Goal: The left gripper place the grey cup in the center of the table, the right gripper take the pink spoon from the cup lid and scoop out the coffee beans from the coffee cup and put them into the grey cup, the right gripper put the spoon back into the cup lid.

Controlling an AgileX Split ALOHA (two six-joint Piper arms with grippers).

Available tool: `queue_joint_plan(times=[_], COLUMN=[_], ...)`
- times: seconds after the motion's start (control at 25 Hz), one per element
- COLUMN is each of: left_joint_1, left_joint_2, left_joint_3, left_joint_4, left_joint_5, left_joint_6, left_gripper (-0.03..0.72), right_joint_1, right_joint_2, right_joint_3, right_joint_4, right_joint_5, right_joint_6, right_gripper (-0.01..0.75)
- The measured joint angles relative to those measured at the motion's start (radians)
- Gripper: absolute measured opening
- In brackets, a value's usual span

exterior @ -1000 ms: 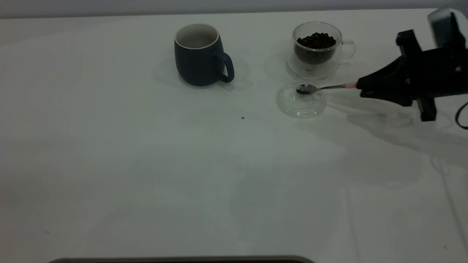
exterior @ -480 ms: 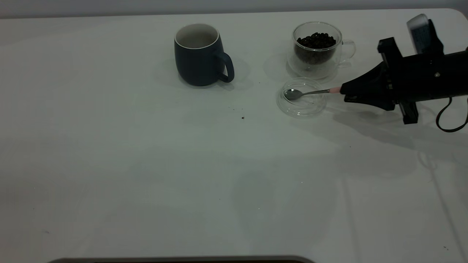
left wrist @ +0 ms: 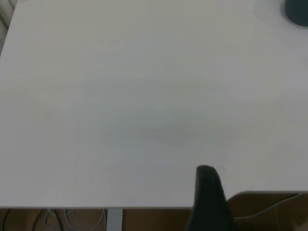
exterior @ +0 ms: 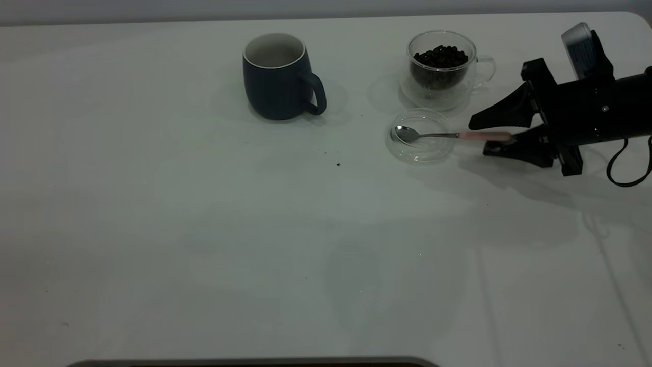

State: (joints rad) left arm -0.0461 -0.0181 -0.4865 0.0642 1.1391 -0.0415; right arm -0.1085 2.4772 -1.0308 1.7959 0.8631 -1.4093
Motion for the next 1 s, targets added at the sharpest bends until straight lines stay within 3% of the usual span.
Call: queue_joint_plan(times=[0.12,0.32,0.48,0.64,0.84,1.0], left_joint_1=[0.0,0.0,0.0,0.0,0.0,0.0], left_joint_2=[0.0,0.0,0.0,0.0,0.0,0.0], left_joint_3=[0.0,0.0,0.0,0.0,0.0,0.0], left_joint_4=[0.0,0.0,0.0,0.0,0.0,0.0], left_joint_5=[0.0,0.0,0.0,0.0,0.0,0.0], left_joint_6=[0.0,0.0,0.003,0.003,0.003,0.003], left_gripper=[0.567,0.567,0.567,0.567,0.567,0.567], right_joint_1=[0.0,-0.019,-0.052,-0.055,-0.022,0.034], right_joint_2=[0.0,-0.025,-0.15,-0.382,-0.724,-0.998], right_joint_3=[0.0,0.0,0.0,0.0,0.001,0.007], right_joint_4=[-0.022,-0.144,-0.387,-0.742,-1.228,-1.475], right_joint_5=[-0.029,-0.091,-0.157,-0.162,-0.006,0.148], right_joint_6=[0.007,0.075,0.272,0.596,1.081,1.291], right_gripper=[0.577,0.587,0.587,0.587,0.587,0.587])
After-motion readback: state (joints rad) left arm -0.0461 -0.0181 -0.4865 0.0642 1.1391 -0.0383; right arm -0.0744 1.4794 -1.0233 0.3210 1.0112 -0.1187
